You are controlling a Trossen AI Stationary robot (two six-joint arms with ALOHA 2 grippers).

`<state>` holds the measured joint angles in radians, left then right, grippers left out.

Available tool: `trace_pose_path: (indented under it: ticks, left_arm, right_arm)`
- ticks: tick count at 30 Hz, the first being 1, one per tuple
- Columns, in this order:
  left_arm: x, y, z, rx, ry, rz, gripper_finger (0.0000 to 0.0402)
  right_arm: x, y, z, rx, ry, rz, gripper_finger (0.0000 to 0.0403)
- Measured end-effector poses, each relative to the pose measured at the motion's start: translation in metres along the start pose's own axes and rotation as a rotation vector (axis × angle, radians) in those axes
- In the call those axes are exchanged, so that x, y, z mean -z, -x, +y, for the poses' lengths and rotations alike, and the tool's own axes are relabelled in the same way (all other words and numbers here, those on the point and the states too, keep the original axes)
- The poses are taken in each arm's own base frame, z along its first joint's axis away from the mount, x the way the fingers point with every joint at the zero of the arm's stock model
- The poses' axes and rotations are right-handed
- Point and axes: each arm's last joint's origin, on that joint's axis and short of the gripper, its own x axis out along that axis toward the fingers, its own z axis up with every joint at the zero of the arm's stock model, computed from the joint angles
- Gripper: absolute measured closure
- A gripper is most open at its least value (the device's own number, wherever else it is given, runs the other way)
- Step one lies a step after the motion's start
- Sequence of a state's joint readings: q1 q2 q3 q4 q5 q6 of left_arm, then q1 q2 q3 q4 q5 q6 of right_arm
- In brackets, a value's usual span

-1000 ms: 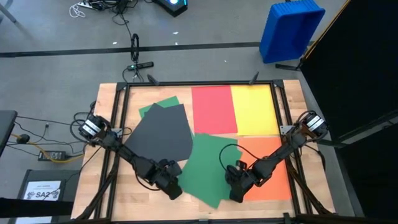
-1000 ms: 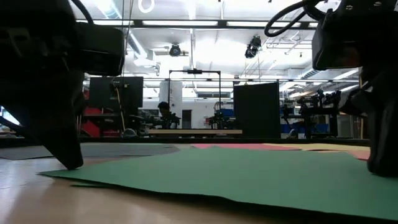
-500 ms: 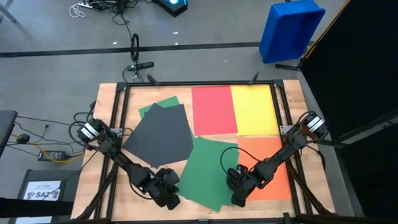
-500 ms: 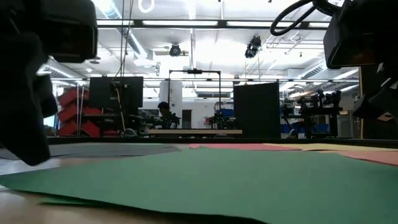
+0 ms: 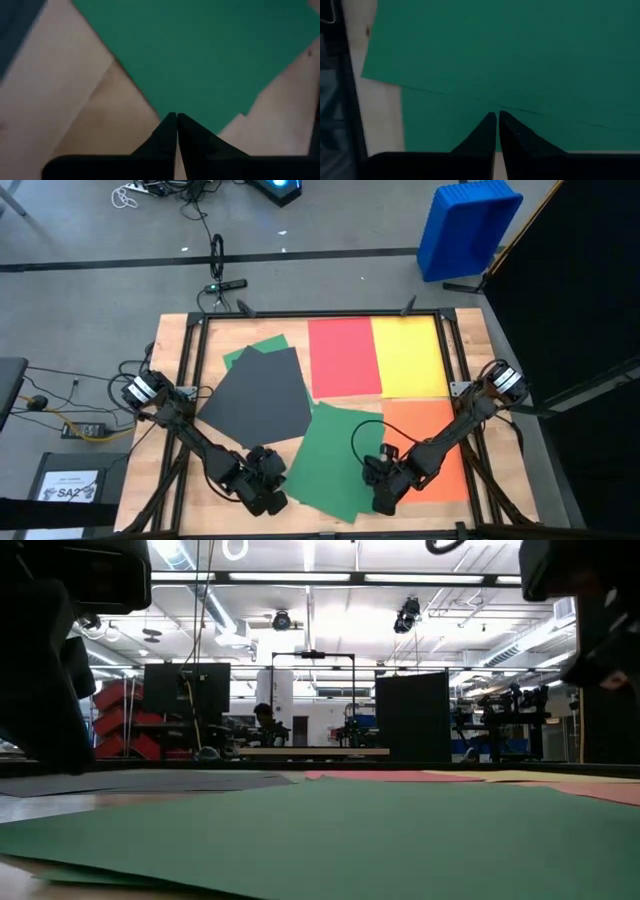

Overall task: Organize paper
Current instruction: Stack the green colored paper on top of the green colored paper

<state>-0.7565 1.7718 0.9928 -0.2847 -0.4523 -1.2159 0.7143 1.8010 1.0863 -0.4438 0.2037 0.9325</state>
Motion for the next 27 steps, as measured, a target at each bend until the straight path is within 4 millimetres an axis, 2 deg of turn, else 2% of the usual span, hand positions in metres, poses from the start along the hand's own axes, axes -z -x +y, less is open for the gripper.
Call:
trace_pose_path:
  ticks: [6,9,15,23,27]
  left_arm:
    - [-0.001,-0.001,0.007,-0.069,-0.023,0.009,0.0402]
    - [-0.003,-0.002,0.012,-0.109,-0.030,0.016,0.0402]
    - [-0.011,-0.008,0.017,-0.125,-0.013,0.049,0.0402]
    - [-0.003,-0.026,0.015,-0.094,-0.001,0.114,0.0402]
    - [-0.005,-0.027,0.009,-0.049,0.018,0.101,0.0402]
  right_arm:
    - [0.004,0.016,-0.014,0.130,0.015,0.058,0.0402]
    - [0.006,0.019,-0.015,0.115,0.028,0.106,0.0402]
    - [0.014,0.009,-0.007,0.059,0.050,0.153,0.0403]
    - [0.023,-0.010,0.000,0.039,0.049,0.195,0.0403]
    - [0.023,-0.013,0.000,0.040,0.045,0.196,0.0403]
